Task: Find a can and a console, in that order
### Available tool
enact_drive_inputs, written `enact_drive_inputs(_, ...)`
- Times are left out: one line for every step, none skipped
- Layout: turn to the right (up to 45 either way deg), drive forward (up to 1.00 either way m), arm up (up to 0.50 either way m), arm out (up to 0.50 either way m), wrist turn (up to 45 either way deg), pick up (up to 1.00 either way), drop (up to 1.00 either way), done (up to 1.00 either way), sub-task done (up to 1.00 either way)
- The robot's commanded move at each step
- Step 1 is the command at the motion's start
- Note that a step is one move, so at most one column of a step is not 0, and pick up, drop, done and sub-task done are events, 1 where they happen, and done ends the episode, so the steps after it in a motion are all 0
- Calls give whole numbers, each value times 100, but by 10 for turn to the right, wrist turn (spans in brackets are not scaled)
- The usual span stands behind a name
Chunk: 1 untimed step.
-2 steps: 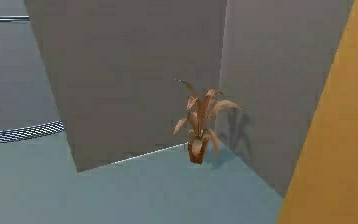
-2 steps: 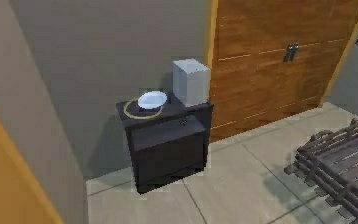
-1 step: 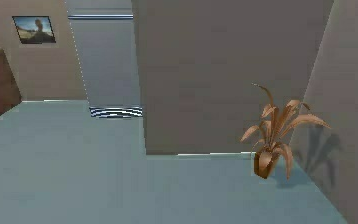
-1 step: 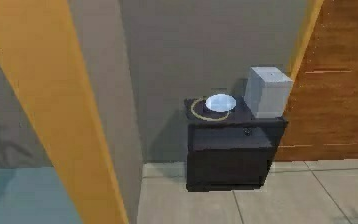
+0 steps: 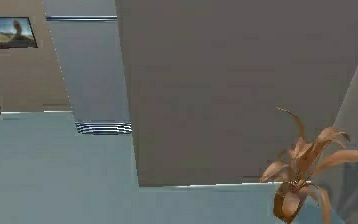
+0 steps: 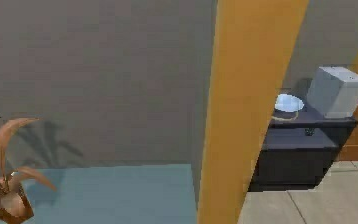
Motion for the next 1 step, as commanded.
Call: enact_drive_inputs(-450, 0, 0, 0, 0, 0, 0, 0, 0)
